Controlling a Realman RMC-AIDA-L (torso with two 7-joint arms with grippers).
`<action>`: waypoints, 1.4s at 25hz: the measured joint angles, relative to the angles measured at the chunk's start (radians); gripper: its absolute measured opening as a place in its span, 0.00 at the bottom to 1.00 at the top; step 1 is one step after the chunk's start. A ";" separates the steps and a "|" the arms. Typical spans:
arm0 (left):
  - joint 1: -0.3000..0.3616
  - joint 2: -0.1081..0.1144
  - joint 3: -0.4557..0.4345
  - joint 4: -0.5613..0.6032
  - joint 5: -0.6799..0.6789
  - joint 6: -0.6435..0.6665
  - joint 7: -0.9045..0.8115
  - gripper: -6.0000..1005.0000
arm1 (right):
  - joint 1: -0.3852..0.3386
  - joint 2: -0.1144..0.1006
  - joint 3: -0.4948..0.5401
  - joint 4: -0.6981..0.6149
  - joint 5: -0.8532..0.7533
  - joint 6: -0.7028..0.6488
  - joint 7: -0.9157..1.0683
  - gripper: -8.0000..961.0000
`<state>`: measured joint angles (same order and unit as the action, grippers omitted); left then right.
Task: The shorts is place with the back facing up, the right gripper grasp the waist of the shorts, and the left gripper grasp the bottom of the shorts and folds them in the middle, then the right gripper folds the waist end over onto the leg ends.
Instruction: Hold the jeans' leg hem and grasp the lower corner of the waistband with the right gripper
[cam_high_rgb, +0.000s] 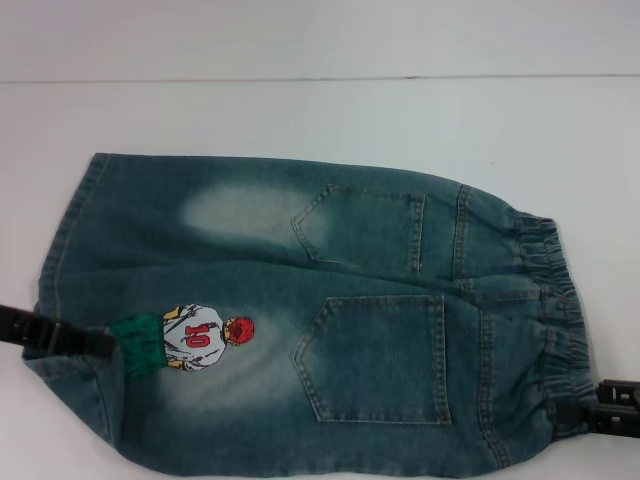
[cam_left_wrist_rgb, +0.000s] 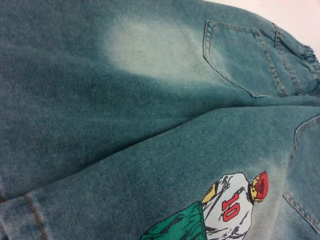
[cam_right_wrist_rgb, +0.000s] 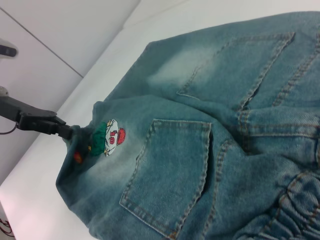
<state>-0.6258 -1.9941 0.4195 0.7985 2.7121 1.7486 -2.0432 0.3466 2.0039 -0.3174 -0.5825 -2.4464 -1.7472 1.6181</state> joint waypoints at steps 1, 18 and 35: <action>0.000 0.000 -0.001 -0.002 0.000 -0.001 0.000 0.05 | 0.002 0.000 0.001 0.000 0.000 -0.001 -0.002 0.61; -0.025 -0.002 0.002 -0.029 -0.002 -0.011 0.021 0.05 | 0.010 -0.005 0.006 0.000 0.001 0.000 0.003 0.60; -0.033 0.000 0.018 -0.033 -0.002 -0.013 0.028 0.05 | 0.028 -0.010 -0.008 0.010 -0.005 -0.003 0.035 0.60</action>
<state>-0.6588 -1.9941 0.4376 0.7652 2.7105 1.7354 -2.0147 0.3743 1.9941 -0.3258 -0.5726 -2.4513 -1.7503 1.6529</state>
